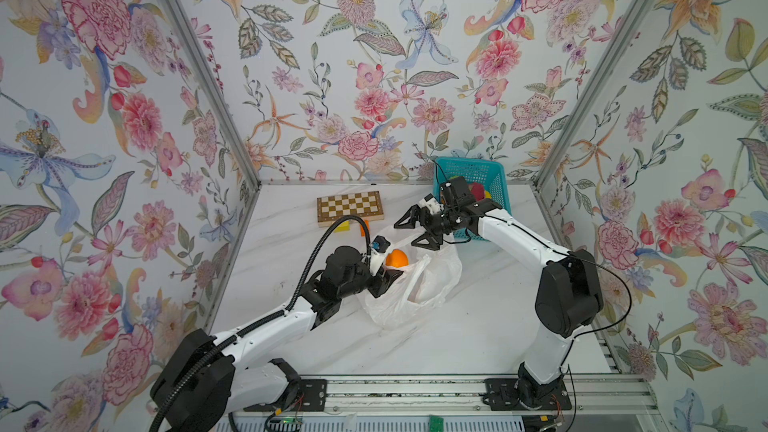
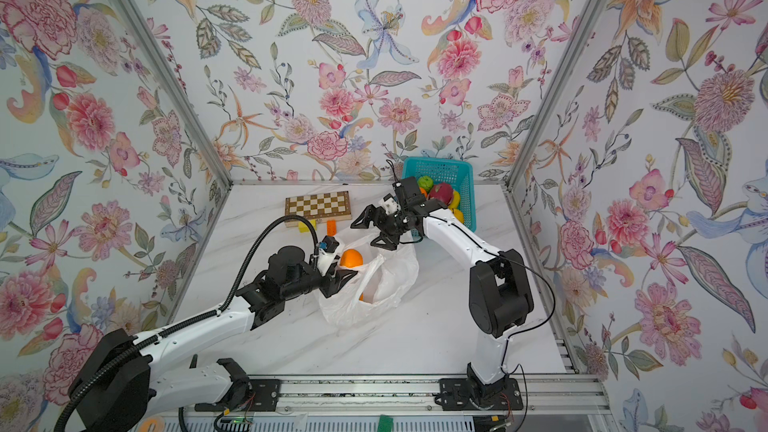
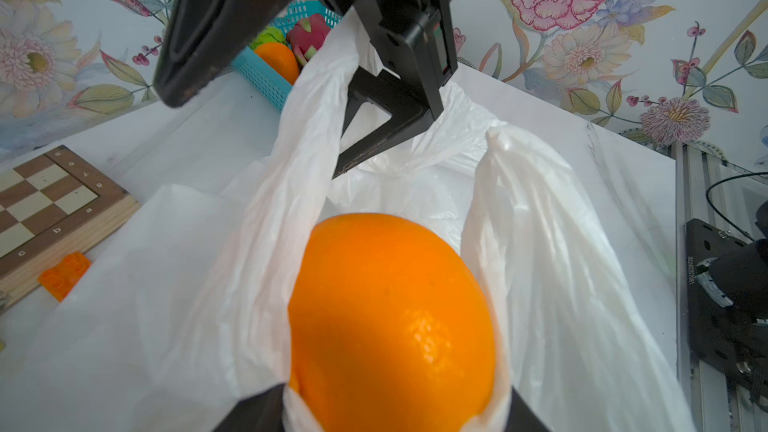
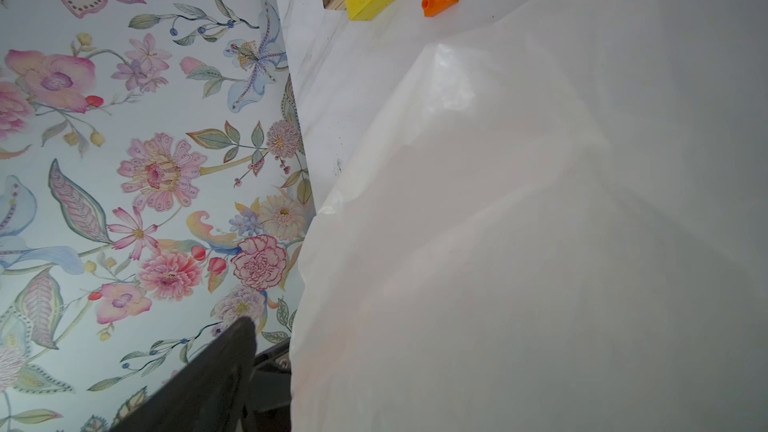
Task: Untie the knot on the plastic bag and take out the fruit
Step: 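Grasp the orange in the bag with the left gripper and lift it, then move the right gripper toward the orange held by the left gripper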
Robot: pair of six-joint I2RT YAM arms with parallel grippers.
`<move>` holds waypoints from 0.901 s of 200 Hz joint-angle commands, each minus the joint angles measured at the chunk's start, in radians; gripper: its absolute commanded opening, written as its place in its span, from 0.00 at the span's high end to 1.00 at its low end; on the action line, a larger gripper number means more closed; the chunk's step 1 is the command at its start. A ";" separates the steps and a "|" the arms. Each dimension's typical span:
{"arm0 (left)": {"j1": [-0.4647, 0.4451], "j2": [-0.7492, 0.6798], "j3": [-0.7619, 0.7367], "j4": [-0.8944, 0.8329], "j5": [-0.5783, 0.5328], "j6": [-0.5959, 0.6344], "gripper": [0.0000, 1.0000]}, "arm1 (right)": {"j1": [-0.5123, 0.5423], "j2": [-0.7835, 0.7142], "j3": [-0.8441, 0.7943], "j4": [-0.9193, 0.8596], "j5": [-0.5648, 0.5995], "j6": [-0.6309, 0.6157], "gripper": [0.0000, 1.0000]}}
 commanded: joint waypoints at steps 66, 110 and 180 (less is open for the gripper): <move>0.017 0.028 -0.005 0.141 0.046 0.029 0.59 | -0.071 -0.280 -0.193 0.169 -0.188 0.103 0.07; 0.018 0.065 0.037 0.145 0.063 0.020 0.60 | -0.044 -0.289 -0.201 0.073 -0.207 -0.010 0.03; 0.023 0.088 0.092 0.100 0.066 0.026 0.60 | 0.052 -0.265 -0.201 0.083 -0.090 -0.020 0.14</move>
